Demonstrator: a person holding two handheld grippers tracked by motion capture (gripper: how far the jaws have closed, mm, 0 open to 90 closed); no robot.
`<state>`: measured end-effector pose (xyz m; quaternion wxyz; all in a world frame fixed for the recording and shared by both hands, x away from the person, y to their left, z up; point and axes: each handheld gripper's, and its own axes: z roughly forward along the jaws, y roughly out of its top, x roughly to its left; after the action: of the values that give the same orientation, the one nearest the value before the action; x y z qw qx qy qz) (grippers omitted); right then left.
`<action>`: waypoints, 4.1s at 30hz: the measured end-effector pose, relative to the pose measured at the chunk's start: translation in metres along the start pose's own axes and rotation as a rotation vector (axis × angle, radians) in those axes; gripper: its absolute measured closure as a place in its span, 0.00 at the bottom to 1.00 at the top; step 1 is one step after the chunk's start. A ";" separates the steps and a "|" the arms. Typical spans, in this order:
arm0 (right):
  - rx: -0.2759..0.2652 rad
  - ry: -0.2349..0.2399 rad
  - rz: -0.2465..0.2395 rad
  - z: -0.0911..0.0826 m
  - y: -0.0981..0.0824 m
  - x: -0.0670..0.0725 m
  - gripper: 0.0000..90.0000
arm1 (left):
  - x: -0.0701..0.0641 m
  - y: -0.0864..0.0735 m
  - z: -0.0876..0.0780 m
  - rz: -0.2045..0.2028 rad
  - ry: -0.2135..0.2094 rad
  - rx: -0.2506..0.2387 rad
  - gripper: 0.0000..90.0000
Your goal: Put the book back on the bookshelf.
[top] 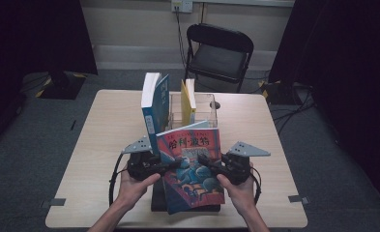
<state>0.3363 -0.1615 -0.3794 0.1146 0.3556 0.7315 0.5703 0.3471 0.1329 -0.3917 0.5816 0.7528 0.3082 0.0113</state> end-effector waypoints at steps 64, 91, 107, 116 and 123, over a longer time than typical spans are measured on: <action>-0.024 0.009 -0.031 -0.008 0.005 -0.007 0.44 | -0.045 0.017 -0.002 0.239 0.117 -0.006 0.78; 0.086 -0.087 0.086 -0.032 -0.041 -0.046 0.33 | -0.037 0.009 -0.020 0.142 0.205 -0.058 0.83; 0.249 -0.303 0.133 -0.046 -0.084 -0.094 0.30 | -0.026 0.008 -0.031 0.069 0.289 -0.085 0.83; 0.298 -0.362 0.100 -0.040 -0.091 -0.100 0.25 | -0.022 0.013 -0.025 0.020 0.389 -0.115 0.83; 0.342 -0.395 0.110 -0.038 -0.097 -0.104 0.22 | -0.019 0.017 -0.023 0.023 0.428 -0.124 0.83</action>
<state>0.3520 -0.2671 -0.4813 0.1621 0.5135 0.7604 0.3632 0.3310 0.1411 -0.3627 0.5480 0.6993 0.4146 0.1966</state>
